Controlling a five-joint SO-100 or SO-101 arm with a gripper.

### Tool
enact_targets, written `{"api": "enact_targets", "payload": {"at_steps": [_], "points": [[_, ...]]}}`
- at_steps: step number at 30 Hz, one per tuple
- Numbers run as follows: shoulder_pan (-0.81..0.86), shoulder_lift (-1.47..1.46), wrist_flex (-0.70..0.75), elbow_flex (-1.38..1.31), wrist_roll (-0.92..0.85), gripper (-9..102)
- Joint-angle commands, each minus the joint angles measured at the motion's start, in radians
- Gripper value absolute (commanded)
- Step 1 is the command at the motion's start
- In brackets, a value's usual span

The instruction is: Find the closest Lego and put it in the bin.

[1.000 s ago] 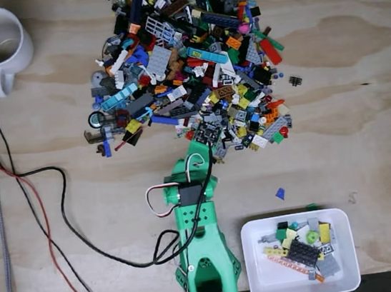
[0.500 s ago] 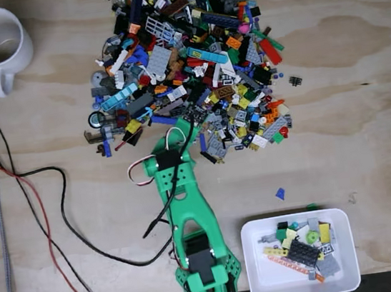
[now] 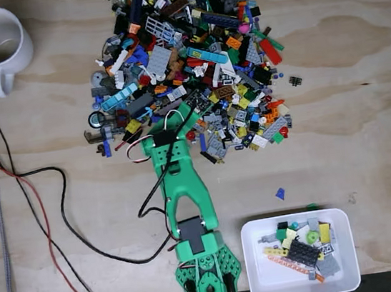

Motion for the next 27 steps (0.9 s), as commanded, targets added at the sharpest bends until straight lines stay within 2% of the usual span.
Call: {"api": "enact_targets", "payload": {"at_steps": [1, 27], "points": [[0.023, 0.011, -0.025, -0.057, -0.012, 11], [0.063, -0.089, -0.095, -0.055, -0.067, 9]]}}
